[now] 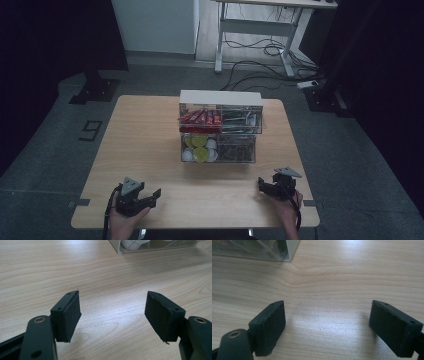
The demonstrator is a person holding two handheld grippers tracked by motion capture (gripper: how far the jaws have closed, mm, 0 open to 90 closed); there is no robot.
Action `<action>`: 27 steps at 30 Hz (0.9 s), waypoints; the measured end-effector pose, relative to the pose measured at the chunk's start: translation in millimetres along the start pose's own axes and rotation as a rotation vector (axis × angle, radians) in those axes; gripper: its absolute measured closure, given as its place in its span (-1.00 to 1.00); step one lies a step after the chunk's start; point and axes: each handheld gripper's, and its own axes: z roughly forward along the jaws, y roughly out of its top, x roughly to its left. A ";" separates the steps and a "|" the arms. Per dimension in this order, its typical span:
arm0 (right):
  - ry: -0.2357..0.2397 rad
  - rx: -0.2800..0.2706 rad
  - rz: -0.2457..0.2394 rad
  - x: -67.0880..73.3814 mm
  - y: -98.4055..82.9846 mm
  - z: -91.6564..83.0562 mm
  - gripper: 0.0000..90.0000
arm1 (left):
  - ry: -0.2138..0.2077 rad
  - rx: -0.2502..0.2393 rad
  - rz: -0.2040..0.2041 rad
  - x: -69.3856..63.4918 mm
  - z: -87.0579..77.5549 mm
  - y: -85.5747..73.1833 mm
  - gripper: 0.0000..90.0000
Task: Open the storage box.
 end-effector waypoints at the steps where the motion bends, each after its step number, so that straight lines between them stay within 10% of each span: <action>1: -0.004 0.002 -0.010 1.0 0.1 0.3 -0.70 | 0.004 -0.003 0.000 -0.2 0.5 -0.8 -0.36; 27: 0.030 -0.058 0.009 -6.6 -4.8 -17.2 -0.08 | -0.013 0.018 0.017 0.0 7.6 -1.2 -0.35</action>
